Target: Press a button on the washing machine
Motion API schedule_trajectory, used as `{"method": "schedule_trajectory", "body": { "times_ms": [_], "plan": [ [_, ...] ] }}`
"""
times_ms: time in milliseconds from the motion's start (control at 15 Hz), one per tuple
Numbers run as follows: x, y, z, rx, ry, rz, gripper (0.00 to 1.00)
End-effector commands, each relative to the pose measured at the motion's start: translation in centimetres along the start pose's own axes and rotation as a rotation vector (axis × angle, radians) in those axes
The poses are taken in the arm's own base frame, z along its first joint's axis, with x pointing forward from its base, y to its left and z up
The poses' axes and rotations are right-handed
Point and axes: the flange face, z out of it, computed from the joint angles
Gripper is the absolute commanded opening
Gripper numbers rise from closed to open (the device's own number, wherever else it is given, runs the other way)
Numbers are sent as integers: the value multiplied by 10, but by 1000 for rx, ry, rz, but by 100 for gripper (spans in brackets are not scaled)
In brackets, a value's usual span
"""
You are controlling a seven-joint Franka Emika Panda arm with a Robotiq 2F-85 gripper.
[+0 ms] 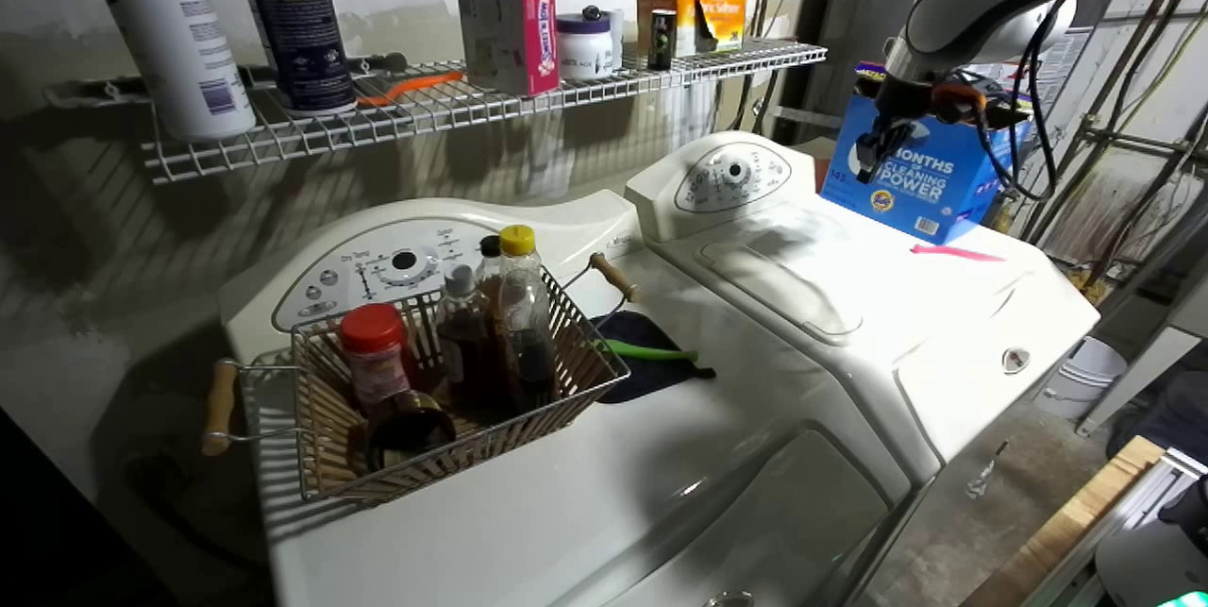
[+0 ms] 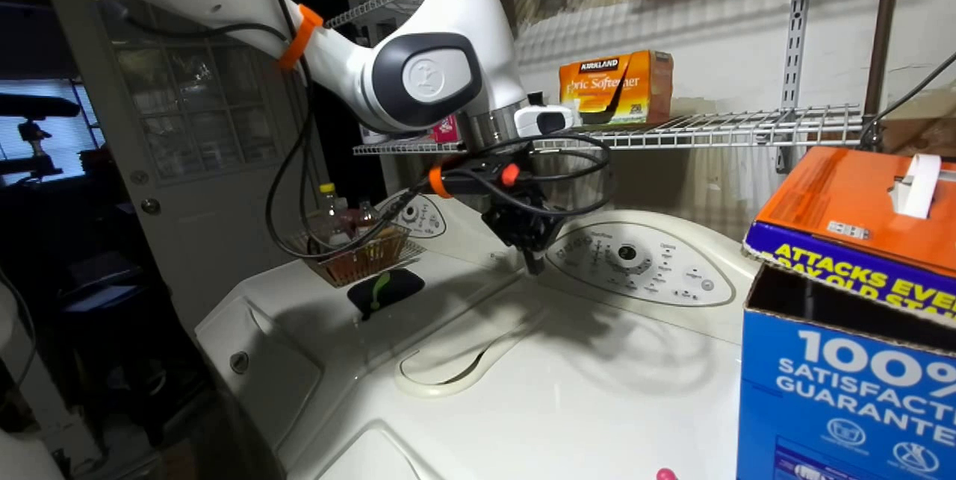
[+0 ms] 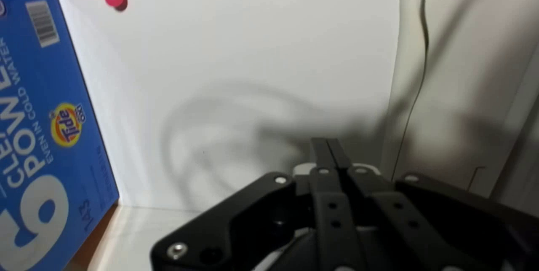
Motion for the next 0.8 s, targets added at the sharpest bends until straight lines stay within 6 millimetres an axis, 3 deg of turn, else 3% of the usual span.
{"method": "schedule_trajectory", "body": {
  "times_ms": [0, 200, 733],
  "plan": [
    [8, 2, 0, -7, 15, -19, 1],
    [21, 3, 5, -15, 23, -44, 1],
    [28, 5, 9, -14, 25, -51, 0]
  ]
}}
